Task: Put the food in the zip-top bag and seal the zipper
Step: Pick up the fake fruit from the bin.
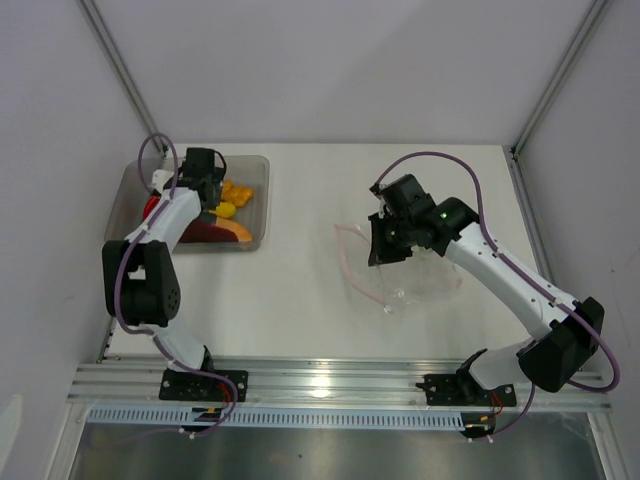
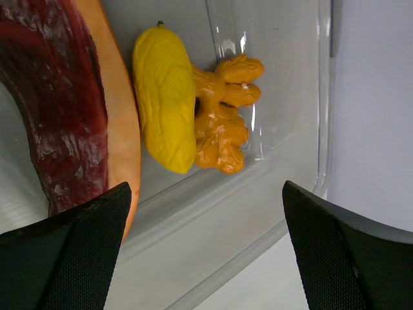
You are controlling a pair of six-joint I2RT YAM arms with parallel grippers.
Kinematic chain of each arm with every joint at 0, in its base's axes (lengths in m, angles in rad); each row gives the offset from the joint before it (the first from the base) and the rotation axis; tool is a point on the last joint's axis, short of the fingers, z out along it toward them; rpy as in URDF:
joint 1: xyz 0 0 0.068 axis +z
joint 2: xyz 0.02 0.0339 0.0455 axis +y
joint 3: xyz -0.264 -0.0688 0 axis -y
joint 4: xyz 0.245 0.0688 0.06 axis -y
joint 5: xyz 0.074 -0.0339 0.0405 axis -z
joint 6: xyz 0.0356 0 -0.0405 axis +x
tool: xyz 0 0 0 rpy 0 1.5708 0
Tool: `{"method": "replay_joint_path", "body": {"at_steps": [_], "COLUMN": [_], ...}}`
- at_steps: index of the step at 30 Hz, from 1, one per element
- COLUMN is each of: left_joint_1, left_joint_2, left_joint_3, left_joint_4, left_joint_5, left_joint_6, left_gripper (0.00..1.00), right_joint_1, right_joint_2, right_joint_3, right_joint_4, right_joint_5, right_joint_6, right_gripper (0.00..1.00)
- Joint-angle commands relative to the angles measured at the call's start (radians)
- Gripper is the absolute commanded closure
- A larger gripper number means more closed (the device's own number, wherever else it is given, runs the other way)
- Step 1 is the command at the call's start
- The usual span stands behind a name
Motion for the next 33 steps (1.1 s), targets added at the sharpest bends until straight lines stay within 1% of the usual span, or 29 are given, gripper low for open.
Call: {"method": "replay_joint_path", "body": {"at_steps": [1, 7, 9, 12, 14, 15, 17, 22, 24, 28, 33], "left_joint_1": [0.030, 0.038, 0.038, 0.038, 0.038, 0.065, 0.070, 0.085, 0.087, 0.087, 0.094], "left_joint_2": [0.066, 0.188, 0.216, 0.247, 0.265, 0.274, 0.303, 0.325, 0.336, 0.371, 0.417], "left_joint_3": [0.095, 0.198, 0.212, 0.224, 0.259, 0.273, 0.313, 0.305, 0.310, 0.336, 0.347], "left_joint_4": [-0.071, -0.117, -0.111, -0.105, -0.126, -0.158, -0.195, -0.195, -0.198, -0.234, -0.218], "left_joint_5": [0.037, 0.071, 0.080, 0.093, 0.094, 0.093, 0.090, 0.117, 0.117, 0.122, 0.176], "left_joint_6": [-0.049, -0.076, -0.083, -0.091, -0.097, -0.100, -0.105, -0.115, -0.120, -0.132, -0.141], "left_gripper": [0.01, 0.05, 0.10, 0.13, 0.13, 0.14, 0.14, 0.15, 0.17, 0.18, 0.19], "right_joint_1": [-0.005, -0.009, -0.012, -0.016, -0.019, -0.021, -0.024, -0.025, -0.025, -0.028, -0.033], "right_joint_2": [0.005, 0.010, 0.013, 0.019, 0.022, 0.022, 0.025, 0.025, 0.024, 0.022, 0.030], "right_joint_3": [0.032, 0.040, 0.038, 0.037, 0.037, 0.037, 0.035, 0.028, 0.023, 0.023, 0.026], "right_joint_4": [-0.022, -0.033, -0.033, -0.031, -0.030, -0.025, -0.024, -0.021, -0.019, -0.018, -0.018], "right_joint_5": [0.004, 0.027, 0.030, 0.030, 0.032, 0.030, 0.029, 0.021, 0.024, 0.026, 0.026], "right_joint_6": [-0.016, -0.020, -0.022, -0.022, -0.022, -0.023, -0.022, -0.022, -0.020, -0.023, -0.026], "right_gripper": [1.00, 1.00, 1.00, 1.00, 1.00, 1.00, 1.00, 1.00, 1.00, 1.00, 1.00]}}
